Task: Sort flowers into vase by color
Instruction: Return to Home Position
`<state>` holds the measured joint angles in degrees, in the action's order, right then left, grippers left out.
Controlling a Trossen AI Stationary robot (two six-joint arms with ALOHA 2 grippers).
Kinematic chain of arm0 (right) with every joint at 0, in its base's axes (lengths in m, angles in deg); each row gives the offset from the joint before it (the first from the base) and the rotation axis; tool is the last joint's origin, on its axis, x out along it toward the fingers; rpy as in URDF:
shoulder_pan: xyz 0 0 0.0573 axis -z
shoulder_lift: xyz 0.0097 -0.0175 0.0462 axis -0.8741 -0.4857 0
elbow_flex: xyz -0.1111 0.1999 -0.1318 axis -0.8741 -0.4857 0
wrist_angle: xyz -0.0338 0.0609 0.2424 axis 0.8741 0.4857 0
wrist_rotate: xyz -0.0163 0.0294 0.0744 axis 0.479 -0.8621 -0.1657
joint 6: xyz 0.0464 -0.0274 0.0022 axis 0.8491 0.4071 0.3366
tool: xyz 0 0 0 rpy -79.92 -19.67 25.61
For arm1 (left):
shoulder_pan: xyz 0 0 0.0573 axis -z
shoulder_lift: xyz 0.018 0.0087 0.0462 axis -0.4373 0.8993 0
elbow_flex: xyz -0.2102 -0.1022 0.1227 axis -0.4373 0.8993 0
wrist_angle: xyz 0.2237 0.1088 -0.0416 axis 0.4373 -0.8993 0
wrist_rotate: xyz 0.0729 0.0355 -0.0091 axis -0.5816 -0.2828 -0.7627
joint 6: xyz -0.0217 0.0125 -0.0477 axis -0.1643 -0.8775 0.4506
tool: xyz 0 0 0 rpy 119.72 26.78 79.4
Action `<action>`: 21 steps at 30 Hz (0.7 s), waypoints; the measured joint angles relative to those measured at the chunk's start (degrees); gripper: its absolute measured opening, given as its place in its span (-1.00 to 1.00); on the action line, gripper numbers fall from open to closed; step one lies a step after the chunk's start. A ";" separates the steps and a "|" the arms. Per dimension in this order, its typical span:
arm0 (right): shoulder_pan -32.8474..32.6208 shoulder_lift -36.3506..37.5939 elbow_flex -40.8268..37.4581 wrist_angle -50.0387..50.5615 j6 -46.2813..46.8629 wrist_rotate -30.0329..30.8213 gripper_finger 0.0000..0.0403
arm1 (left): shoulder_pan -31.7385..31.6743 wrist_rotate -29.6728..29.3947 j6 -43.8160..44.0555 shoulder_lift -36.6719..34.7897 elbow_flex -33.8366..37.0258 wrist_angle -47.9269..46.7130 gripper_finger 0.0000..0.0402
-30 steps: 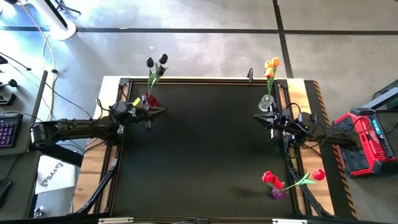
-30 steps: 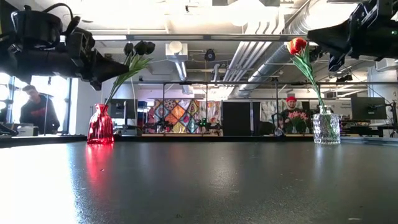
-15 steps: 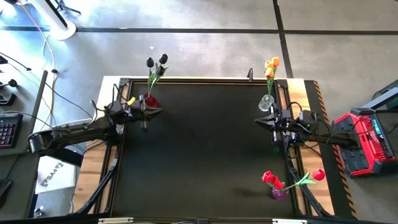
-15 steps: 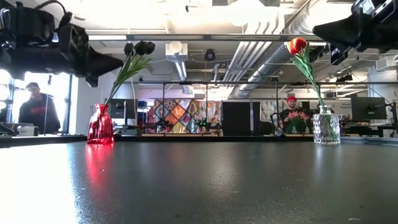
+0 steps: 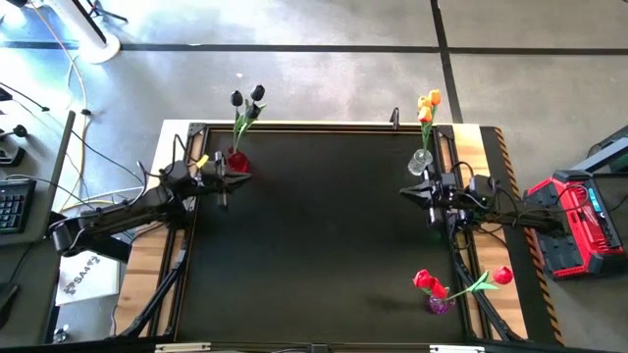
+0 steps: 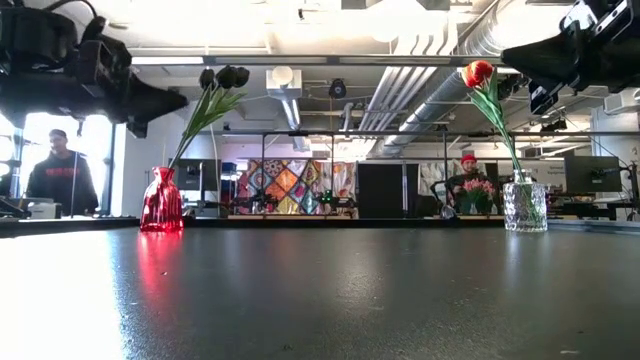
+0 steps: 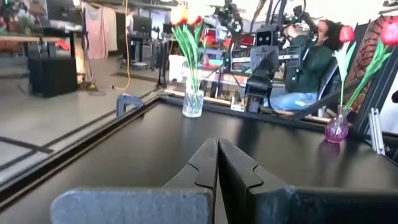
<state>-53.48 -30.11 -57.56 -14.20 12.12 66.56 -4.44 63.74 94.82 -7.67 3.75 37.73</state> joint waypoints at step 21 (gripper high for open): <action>0.00 -0.03 -0.02 1.57 -2.04 3.45 -1.00 | 0.00 -0.11 -3.11 -11.94 0.00 -17.34 -1.00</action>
<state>-53.48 -30.14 -57.58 -12.63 10.08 70.01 -4.44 63.64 91.71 -19.61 3.75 20.39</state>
